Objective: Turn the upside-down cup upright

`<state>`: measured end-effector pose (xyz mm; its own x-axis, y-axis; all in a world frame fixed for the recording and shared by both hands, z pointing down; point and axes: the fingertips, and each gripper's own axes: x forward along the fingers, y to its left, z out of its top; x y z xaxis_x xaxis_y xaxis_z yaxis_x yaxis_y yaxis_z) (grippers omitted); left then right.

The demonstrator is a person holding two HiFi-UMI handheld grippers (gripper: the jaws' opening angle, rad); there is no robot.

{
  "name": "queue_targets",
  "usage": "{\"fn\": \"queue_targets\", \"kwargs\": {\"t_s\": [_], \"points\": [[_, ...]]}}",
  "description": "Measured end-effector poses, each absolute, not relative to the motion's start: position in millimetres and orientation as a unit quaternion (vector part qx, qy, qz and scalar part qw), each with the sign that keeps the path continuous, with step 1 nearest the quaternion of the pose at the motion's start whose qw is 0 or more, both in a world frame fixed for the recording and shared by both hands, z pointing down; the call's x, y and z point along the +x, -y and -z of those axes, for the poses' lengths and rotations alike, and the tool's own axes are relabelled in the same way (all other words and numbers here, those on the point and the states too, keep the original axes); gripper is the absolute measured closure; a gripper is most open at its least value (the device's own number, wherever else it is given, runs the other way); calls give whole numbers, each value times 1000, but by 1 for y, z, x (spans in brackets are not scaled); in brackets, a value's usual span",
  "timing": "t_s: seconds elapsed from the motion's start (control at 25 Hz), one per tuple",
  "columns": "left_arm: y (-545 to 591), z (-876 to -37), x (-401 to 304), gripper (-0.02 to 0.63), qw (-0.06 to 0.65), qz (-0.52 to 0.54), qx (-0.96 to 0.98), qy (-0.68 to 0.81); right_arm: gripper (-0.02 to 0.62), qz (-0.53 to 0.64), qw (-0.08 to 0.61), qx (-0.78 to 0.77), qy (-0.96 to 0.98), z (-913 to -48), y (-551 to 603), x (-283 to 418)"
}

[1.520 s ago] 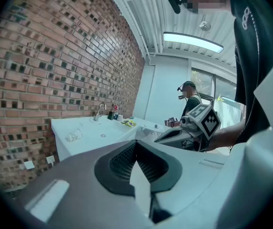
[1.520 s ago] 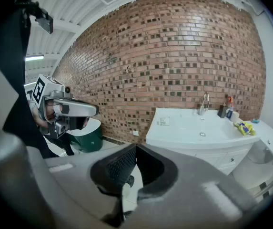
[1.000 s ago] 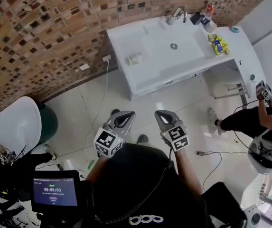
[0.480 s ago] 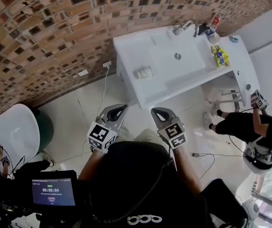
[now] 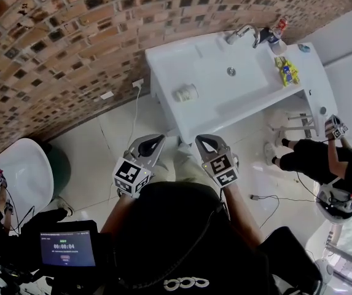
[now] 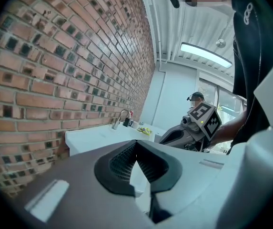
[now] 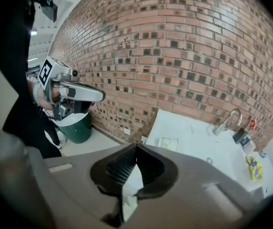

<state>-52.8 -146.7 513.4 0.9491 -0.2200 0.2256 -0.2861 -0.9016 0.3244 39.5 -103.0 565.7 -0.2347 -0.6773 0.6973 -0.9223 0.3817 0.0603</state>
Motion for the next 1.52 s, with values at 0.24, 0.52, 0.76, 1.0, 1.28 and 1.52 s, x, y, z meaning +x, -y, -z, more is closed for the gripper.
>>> {"fn": "queue_targets", "kwargs": {"t_s": [0.24,0.52,0.76,1.0,1.28,1.52], "points": [[157,-512,-51,591,178,-100,965,164,604,-153,393,497,759,-596,128,56],[175,-505,-40,591,177,-104,955,213,426,-49,526,367,766,-653,165,62],[182,-506,-28,591,176,-110,945,254,362,80,643,224,728,-713,190,76],[183,-510,-24,591,183,-118,928,302,320,158,677,156,702,-745,224,81],[186,-512,-30,591,192,-119,909,350,295,174,694,114,690,-770,260,87],[193,-513,-41,591,198,-115,897,378,295,169,716,67,674,-796,269,88]]}}
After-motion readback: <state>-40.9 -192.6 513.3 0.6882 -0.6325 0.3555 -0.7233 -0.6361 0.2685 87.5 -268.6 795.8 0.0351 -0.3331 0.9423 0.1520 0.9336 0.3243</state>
